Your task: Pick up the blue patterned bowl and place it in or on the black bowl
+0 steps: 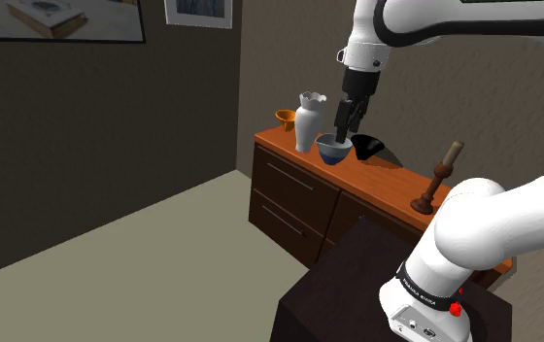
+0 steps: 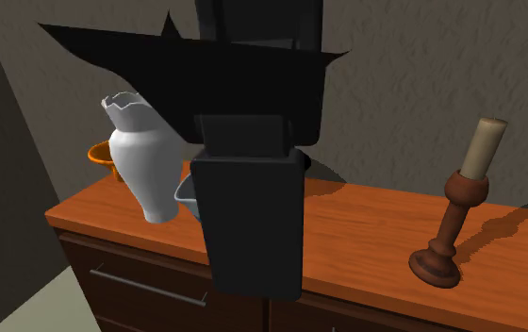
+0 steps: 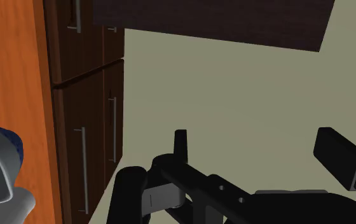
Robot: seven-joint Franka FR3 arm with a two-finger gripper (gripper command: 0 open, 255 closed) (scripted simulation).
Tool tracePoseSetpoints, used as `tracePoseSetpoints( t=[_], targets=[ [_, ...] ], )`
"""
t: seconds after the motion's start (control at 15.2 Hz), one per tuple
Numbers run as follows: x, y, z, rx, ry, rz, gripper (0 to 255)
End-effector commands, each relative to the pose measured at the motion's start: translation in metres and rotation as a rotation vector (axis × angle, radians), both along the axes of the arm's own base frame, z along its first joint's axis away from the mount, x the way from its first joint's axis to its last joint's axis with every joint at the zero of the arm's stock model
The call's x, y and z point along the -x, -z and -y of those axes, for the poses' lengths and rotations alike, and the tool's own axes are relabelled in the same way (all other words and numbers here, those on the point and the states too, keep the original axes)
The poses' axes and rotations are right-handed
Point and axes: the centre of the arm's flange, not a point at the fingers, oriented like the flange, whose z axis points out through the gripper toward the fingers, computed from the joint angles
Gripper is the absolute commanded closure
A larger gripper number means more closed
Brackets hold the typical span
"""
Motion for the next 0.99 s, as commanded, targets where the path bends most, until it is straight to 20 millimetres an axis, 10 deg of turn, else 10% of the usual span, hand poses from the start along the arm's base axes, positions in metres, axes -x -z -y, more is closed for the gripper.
tracePoseSetpoints(
  t=[0.0,0.92],
  targets=[
    [0.0,0.0,0.0,0.0,0.0,0.0,0],
    [-0.093,0.091,0.12,0.086,-0.005,-0.014,0]
  ],
)
